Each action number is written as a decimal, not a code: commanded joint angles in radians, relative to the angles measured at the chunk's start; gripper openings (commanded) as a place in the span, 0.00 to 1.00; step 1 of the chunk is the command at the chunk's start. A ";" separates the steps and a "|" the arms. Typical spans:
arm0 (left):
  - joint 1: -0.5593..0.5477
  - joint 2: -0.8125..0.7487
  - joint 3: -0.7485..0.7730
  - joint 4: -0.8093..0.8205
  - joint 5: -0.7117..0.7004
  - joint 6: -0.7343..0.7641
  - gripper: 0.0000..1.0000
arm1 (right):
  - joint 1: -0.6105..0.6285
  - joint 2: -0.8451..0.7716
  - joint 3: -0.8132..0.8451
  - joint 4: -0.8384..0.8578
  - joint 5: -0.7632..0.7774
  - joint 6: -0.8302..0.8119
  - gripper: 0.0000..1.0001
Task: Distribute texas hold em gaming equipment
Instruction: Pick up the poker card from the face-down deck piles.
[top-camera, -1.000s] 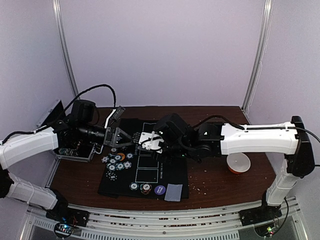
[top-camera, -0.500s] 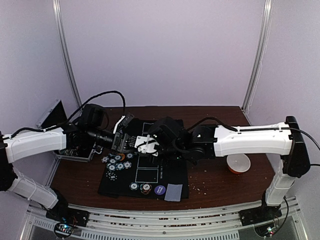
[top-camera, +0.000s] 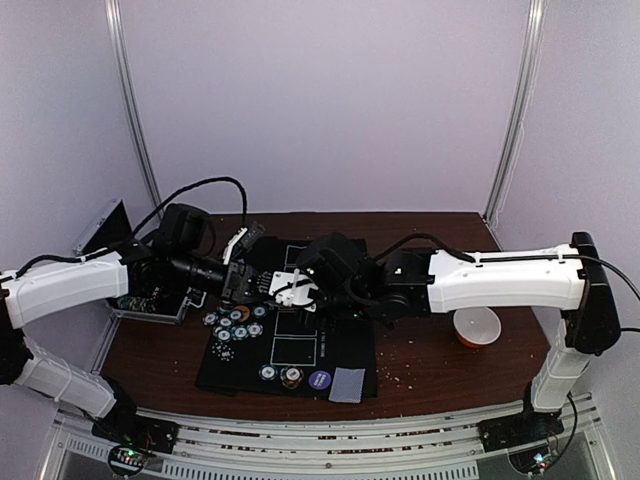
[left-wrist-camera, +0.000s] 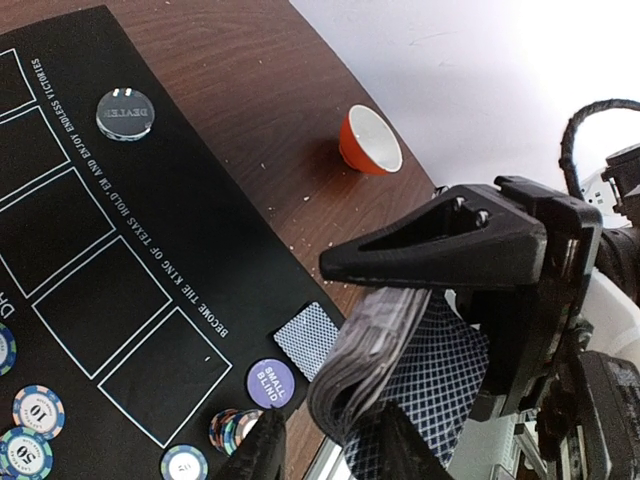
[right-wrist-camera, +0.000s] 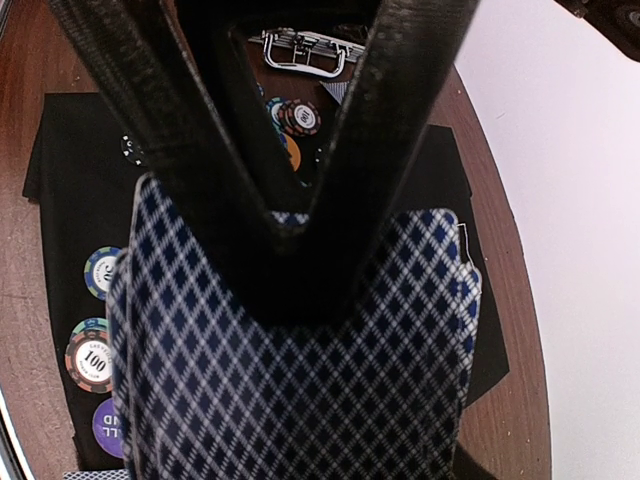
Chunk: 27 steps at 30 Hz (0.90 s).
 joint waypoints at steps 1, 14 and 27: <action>0.000 -0.022 0.038 -0.045 -0.041 0.042 0.34 | 0.006 -0.011 -0.007 0.019 0.016 0.012 0.48; 0.013 -0.024 0.078 -0.033 -0.033 0.048 0.54 | 0.006 -0.010 -0.008 0.012 0.018 0.015 0.48; 0.025 -0.024 0.084 -0.019 -0.001 0.046 0.26 | 0.006 -0.011 -0.017 0.012 0.018 0.017 0.48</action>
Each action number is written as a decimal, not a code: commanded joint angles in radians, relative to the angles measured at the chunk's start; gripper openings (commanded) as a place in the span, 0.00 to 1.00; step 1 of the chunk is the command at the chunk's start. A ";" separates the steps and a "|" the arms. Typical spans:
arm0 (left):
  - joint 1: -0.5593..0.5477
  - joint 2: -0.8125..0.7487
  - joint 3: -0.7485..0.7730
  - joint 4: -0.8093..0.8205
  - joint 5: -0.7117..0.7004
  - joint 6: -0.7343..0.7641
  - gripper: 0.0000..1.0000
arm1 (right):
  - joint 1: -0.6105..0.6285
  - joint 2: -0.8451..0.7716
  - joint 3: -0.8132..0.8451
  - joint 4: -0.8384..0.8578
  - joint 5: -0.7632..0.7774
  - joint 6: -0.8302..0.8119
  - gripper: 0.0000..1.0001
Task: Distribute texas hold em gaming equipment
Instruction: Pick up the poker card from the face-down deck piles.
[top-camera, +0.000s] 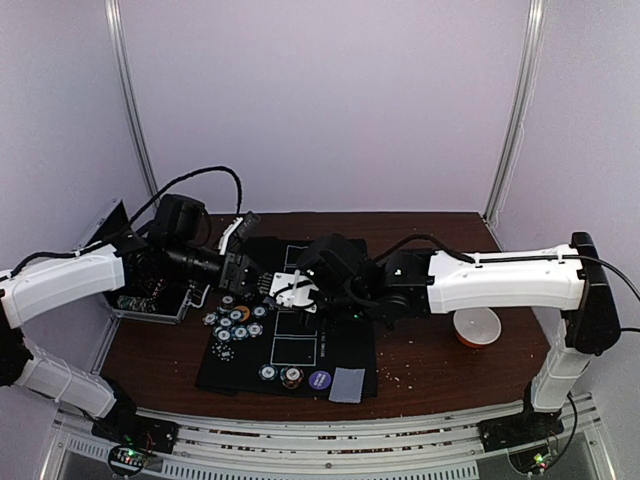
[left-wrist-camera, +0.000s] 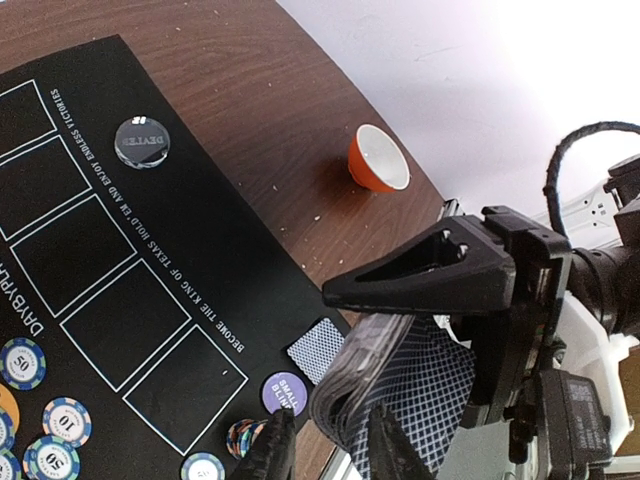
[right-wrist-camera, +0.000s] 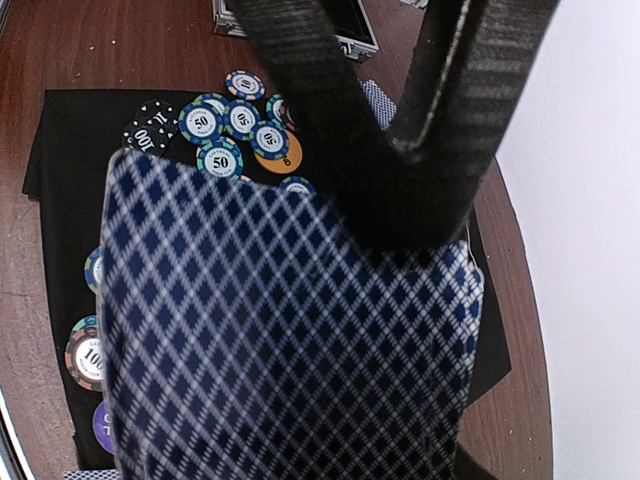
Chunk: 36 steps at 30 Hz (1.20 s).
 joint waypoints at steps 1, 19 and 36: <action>0.003 -0.019 0.025 0.039 0.044 0.016 0.26 | 0.005 -0.011 -0.010 0.011 0.018 0.013 0.48; -0.009 0.000 -0.007 0.036 0.109 0.030 0.27 | 0.004 -0.006 -0.007 0.015 0.018 0.010 0.48; 0.010 -0.071 0.063 -0.045 -0.006 0.068 0.00 | -0.029 -0.055 -0.073 0.034 0.018 0.046 0.47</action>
